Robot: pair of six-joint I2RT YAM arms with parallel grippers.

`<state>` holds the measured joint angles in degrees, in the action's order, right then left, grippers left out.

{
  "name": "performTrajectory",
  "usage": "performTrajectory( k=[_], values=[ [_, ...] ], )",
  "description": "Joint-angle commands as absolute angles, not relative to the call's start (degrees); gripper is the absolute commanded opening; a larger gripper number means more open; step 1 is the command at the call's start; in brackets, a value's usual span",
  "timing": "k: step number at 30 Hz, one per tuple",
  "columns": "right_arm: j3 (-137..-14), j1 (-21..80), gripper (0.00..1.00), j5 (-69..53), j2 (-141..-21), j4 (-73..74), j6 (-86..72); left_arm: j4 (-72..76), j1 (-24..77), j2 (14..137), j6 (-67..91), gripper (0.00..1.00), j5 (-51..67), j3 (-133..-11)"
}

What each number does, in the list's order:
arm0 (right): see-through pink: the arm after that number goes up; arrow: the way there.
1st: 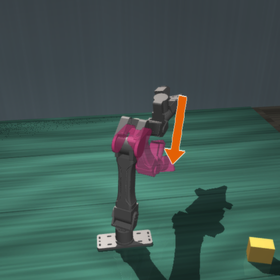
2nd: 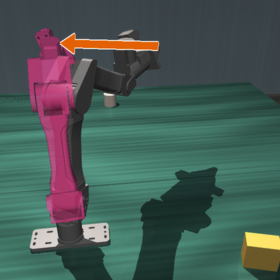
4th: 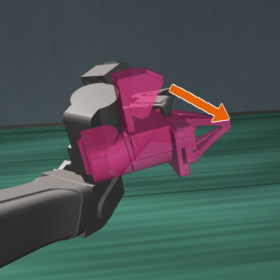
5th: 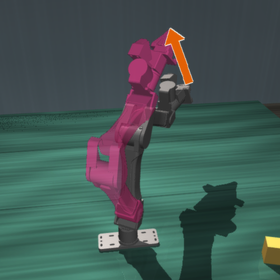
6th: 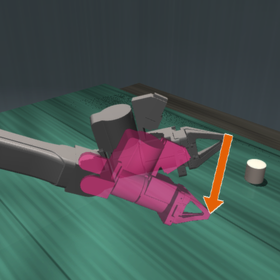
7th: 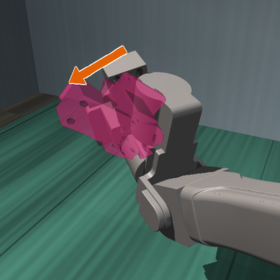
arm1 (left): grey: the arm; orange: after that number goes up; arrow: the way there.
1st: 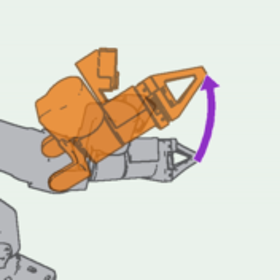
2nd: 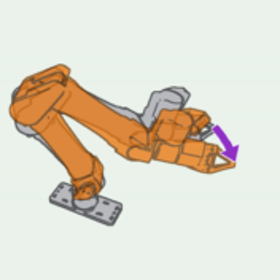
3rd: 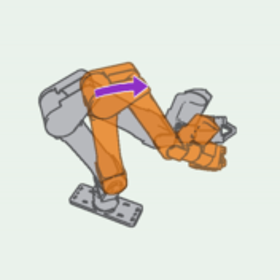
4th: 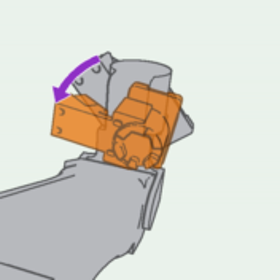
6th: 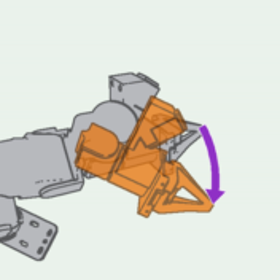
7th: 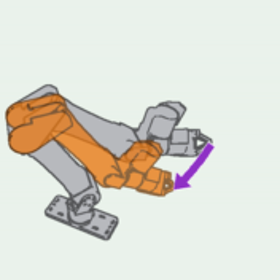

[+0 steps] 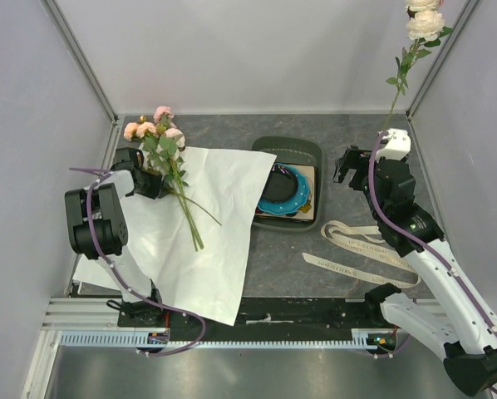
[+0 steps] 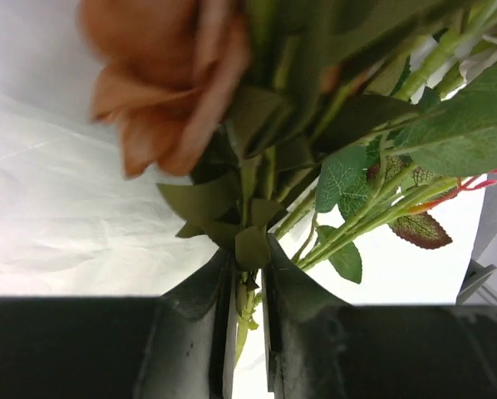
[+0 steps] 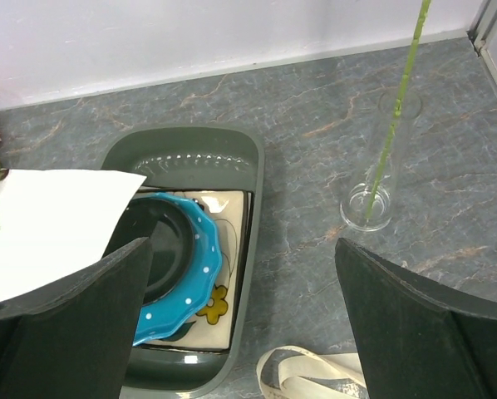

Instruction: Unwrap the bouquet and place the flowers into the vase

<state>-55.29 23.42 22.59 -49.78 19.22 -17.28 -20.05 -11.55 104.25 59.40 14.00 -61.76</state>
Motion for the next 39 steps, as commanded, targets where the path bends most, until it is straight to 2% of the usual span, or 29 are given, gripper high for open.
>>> performTrajectory(
  k=[1, 7, 8, 11, 15, 16, 17, 18, 21, 24, 29, 35, 37, 39],
  values=[
    [-57.13, 23.55, 0.98, 20.92, -49.39, 18.19, -18.46, -18.90, -12.04, 99.24, 60.21, 0.20, 12.92, -62.14],
    [-58.27, 23.73, 0.98, 18.20, -51.93, 18.81, -18.63, -18.90, -11.95, 88.87, 56.96, 0.06, 10.99, -60.56],
    [-58.97, 23.64, 0.98, 16.37, -52.64, 18.98, -18.63, -18.81, -12.04, 87.38, 56.43, 0.02, 11.07, -60.56],
    [-61.34, 23.64, 0.98, 9.53, -56.68, 19.51, -18.28, -16.36, -11.69, 81.93, 52.40, 0.02, 14.14, -59.94],
    [-65.29, 23.64, 0.98, -2.52, -63.18, 19.95, -19.51, 4.25, -9.68, 76.12, 49.04, 0.02, 31.25, -54.51],
    [-67.48, 23.64, 0.98, -5.94, -65.80, 19.95, -20.29, 11.18, -8.71, 75.68, 50.78, 0.02, 39.21, -53.27],
    [-68.46, 23.56, 0.98, -11.20, -67.05, 19.43, -22.04, 20.39, -6.09, 76.11, 52.11, 0.02, 42.42, -52.65],
    [-69.34, 23.64, 0.98, -13.86, -69.24, 18.90, -23.54, 22.91, -4.50, 76.98, 52.82, 0.02, 47.76, -53.60],
    [-71.45, 23.55, 0.98, -21.78, -71.80, 14.52, -28.82, 23.55, 3.32, 81.11, 51.07, 0.02, 57.96, -59.93],
    [-72.33, 23.29, 0.98, -27.84, -73.29, 8.45, -33.39, 23.73, 10.35, 82.97, 50.02, 0.02, 62.74, -62.84],
    [-70.49, 22.33, 0.98, -33.13, -72.69, -1.11, -38.93, 20.93, 18.88, 82.88, 46.77, 0.02, 64.95, -64.94],
    [-65.39, 22.50, 0.98, -42.62, -72.33, -11.95, -43.50, 14.77, 23.63, 84.02, 42.63, 0.02, 66.27, -67.32],
    [-64.78, 22.59, 0.95, -43.33, -72.51, -12.48, -43.59, 13.28, 24.78, 84.46, 41.84, 0.02, 66.53, -67.85],
    [-63.73, 22.85, 0.88, -42.28, -71.99, -13.53, -43.77, 11.00, 25.31, 84.90, 39.83, 0.02, 66.10, -68.46]
  ],
)
